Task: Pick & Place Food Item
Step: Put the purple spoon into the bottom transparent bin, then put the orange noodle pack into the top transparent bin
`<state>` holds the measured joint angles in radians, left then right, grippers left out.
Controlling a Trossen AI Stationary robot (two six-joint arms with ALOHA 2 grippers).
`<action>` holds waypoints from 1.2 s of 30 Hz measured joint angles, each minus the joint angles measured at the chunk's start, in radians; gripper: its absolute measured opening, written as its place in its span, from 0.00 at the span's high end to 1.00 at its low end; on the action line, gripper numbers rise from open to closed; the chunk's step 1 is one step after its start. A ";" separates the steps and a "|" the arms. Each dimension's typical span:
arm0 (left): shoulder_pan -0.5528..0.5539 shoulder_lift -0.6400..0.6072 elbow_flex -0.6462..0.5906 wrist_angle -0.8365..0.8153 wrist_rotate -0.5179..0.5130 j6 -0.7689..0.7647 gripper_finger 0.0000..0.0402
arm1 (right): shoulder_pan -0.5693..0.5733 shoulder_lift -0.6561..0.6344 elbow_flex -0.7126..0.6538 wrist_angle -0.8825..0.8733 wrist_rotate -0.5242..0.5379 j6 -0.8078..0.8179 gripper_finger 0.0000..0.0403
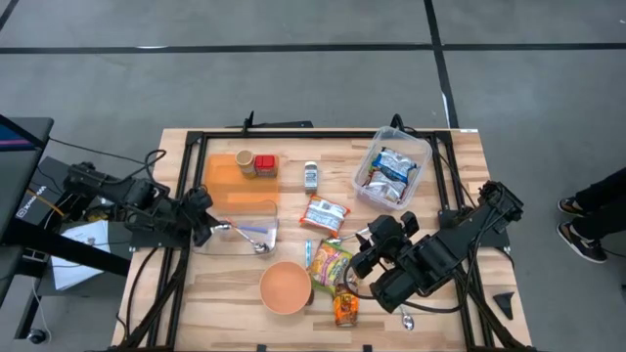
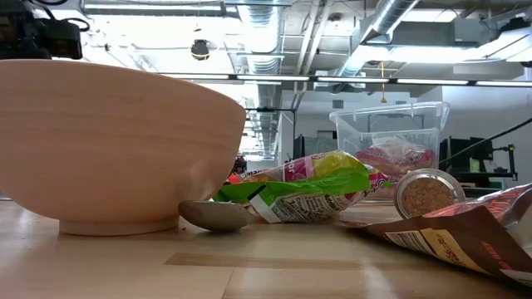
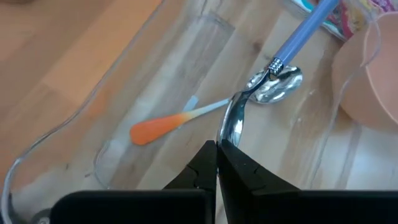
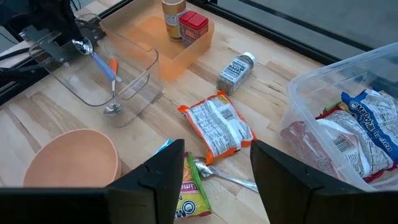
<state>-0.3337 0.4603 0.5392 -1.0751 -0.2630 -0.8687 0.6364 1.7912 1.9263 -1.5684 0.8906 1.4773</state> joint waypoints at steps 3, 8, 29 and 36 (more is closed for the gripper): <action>0.011 0.000 0.000 -0.002 0.017 -0.006 1.00 | 0.000 0.000 0.000 -0.001 0.000 0.004 0.55; 0.013 0.018 0.000 -0.008 0.042 -0.007 1.00 | 0.000 0.000 0.000 -0.002 0.000 0.004 0.55; 0.013 0.052 0.002 0.020 0.022 -0.003 0.86 | -0.003 0.000 0.000 -0.002 0.000 -0.011 0.55; 0.013 0.052 0.003 0.026 0.006 0.005 0.78 | -0.003 0.000 0.000 -0.002 0.000 -0.014 0.55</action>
<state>-0.3210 0.5125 0.5426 -1.0489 -0.2565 -0.8637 0.6334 1.7912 1.9262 -1.5707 0.8906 1.4631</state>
